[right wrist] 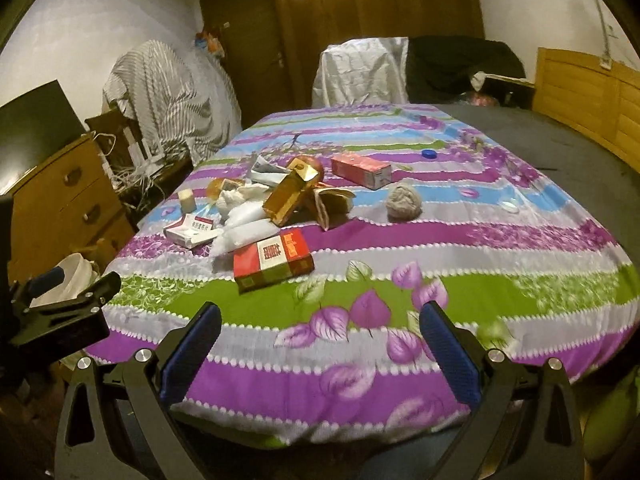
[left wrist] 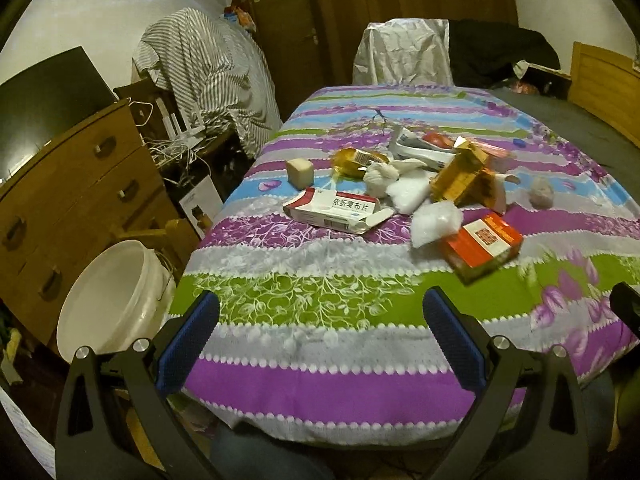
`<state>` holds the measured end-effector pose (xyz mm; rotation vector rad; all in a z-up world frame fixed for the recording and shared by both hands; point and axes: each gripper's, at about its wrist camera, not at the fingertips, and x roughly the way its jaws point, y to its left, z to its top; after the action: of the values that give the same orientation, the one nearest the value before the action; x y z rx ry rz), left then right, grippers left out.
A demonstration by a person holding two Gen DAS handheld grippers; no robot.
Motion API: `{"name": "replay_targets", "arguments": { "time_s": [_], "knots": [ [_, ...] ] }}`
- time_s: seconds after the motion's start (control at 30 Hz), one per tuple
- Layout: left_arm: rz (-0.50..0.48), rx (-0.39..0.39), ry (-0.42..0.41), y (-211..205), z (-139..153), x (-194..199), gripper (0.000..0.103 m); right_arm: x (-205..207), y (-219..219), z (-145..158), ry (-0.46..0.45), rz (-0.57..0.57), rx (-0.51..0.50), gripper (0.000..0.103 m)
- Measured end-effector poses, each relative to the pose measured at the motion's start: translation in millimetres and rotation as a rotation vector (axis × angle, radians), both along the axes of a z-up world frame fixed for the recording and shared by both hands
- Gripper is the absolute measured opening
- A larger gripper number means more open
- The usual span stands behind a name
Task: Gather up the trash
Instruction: 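Move both tools toward the trash on the bedspread, then grasp the white bubble-wrap foam with the left tool while the right tool grasps the red cigarette box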
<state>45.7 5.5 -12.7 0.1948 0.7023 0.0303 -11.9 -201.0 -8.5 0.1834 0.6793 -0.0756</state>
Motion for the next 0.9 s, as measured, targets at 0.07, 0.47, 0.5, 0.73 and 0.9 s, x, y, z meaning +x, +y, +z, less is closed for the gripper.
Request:
{"name": "replay_targets", "arguments": {
  "time_s": [0.07,0.47,0.5,0.73,0.9],
  "knots": [
    [0.004,-0.005,0.014,1.0,-2.2,5.8,0.098,12.4,1.3,-2.3,0.013,0.017,-0.001,0.099],
    [-0.002,0.012,0.077,-1.8,-24.4,29.2,0.098,69.3,14.6,-29.8,0.092,0.111,-0.004,0.099],
    [0.000,0.012,0.080,-2.0,-25.3,30.9,0.098,72.9,16.0,-31.6,0.093,0.122,-0.004,0.099],
    [0.023,0.003,0.127,8.8,-39.2,40.4,0.098,106.4,33.6,-41.3,0.105,0.225,-0.029,0.099],
    [0.054,-0.019,0.160,20.3,-47.3,45.4,0.098,127.4,40.6,-51.1,0.133,0.264,-0.028,0.099]
  ]
}}
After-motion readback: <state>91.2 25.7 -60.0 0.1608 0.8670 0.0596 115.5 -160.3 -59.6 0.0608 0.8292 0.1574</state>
